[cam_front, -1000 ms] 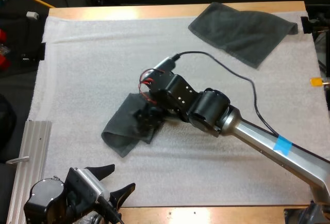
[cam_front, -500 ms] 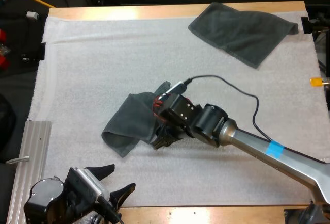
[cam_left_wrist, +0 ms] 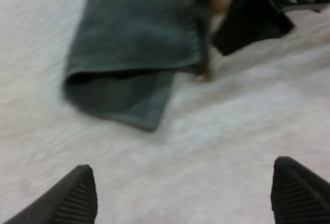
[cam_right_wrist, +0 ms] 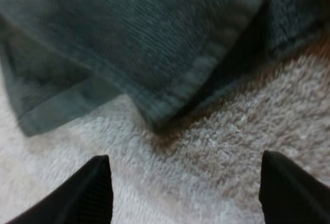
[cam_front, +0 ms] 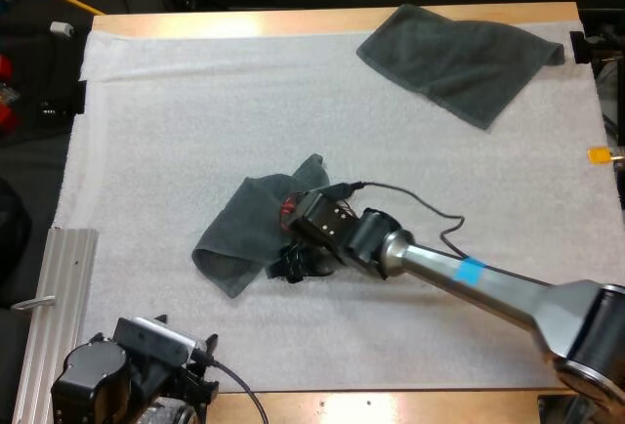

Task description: Pick towel from pile, fold and stack

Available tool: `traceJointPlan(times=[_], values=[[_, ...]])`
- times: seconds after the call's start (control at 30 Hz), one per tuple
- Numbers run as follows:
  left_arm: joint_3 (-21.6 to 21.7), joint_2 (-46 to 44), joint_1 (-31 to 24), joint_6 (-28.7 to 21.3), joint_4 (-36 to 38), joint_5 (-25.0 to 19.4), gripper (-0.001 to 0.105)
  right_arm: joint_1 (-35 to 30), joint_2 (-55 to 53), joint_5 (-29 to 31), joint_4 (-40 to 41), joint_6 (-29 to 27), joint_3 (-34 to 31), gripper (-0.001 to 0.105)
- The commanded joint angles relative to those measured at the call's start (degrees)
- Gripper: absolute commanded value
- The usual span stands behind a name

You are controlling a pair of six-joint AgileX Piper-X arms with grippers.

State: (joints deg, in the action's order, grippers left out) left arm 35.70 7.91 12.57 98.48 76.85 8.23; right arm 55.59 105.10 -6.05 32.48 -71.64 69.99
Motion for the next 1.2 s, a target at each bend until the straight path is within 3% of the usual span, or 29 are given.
traceJointPlan(times=[0.0,0.17,0.4,0.6,0.77,0.87,0.93,0.97,1.17], values=[[0.5,0.0,0.2,0.1,1.1,-2.7,0.069,-0.1,0.5,-0.7,-0.8,1.9,0.0,0.059],[0.5,0.0,0.2,-0.9,2.7,-3.8,0.069,-0.1,2.7,-0.8,-2.4,4.1,0.0,0.059],[0.5,0.0,0.2,-1.0,2.7,-3.8,0.069,-0.1,4.5,-1.9,-10.7,10.7,0.0,0.059],[0.5,0.0,0.2,-1.0,2.7,-3.4,0.069,-1.2,6.9,-3.0,-13.8,17.1,0.0,0.049],[0.5,0.0,0.2,-1.0,2.7,-3.4,0.069,-2.1,7.7,-4.5,-15.0,17.8,0.0,0.047],[0.5,0.0,0.2,-1.0,2.7,-3.4,0.069,-2.5,7.7,-4.7,-17.1,17.8,0.0,0.028],[0.5,0.0,0.2,-1.0,2.7,-3.4,0.069,-2.7,7.7,-4.7,-18.2,17.8,0.0,0.008],[0.5,0.0,0.2,-1.0,2.7,-3.4,0.069,-2.8,7.7,-4.7,-18.5,17.8,0.0,0.003],[0.5,0.0,0.2,-1.0,2.7,-3.4,0.069,-3.0,7.0,-5.3,-22.7,16.1,0.0,0.000]])
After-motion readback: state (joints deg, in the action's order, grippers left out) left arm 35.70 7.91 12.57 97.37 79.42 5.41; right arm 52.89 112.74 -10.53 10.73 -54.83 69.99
